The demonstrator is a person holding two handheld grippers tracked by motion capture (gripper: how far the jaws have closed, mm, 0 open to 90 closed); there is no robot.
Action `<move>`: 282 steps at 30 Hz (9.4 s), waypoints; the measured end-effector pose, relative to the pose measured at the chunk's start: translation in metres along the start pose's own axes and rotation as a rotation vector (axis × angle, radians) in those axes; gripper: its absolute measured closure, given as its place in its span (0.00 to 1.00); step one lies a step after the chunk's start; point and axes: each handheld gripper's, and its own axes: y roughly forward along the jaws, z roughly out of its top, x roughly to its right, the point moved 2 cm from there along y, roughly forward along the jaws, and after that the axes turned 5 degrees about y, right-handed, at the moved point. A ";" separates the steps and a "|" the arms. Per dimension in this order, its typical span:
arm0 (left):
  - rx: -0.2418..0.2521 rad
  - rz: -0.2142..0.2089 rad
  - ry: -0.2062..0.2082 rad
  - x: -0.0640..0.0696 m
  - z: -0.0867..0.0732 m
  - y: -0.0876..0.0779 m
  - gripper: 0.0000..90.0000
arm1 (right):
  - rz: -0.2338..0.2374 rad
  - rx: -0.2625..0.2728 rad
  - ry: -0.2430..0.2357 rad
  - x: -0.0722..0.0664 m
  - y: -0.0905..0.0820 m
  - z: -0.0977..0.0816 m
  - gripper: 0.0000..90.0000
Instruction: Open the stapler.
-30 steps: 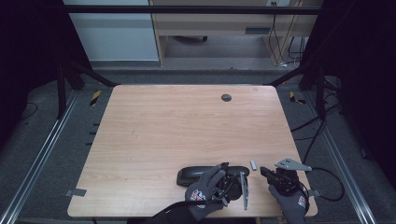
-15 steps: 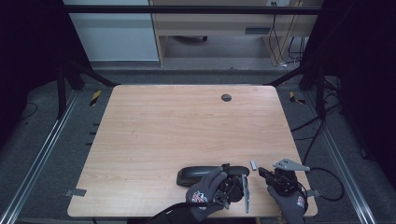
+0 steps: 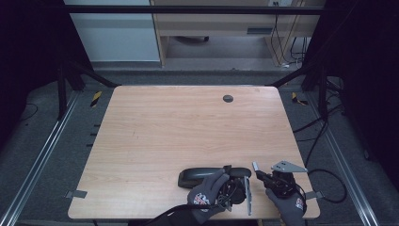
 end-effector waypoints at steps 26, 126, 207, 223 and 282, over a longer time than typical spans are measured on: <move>0.027 0.002 -0.052 -0.010 -0.003 -0.007 0.60 | 0.118 -0.047 -0.007 -0.022 0.016 -0.004 1.00; 0.182 0.025 -0.389 -0.074 -0.055 -0.060 0.66 | 0.117 -0.096 0.015 -0.031 0.026 -0.005 1.00; 0.243 0.035 -0.594 -0.095 -0.104 -0.081 0.65 | 0.126 -0.107 0.031 -0.032 0.026 -0.005 1.00; 0.258 0.040 -0.626 -0.099 -0.118 -0.085 0.64 | 0.127 -0.107 0.029 -0.032 0.026 -0.005 1.00; 0.278 0.039 -0.731 -0.104 -0.154 -0.093 0.61 | 0.125 -0.108 0.028 -0.033 0.025 -0.005 1.00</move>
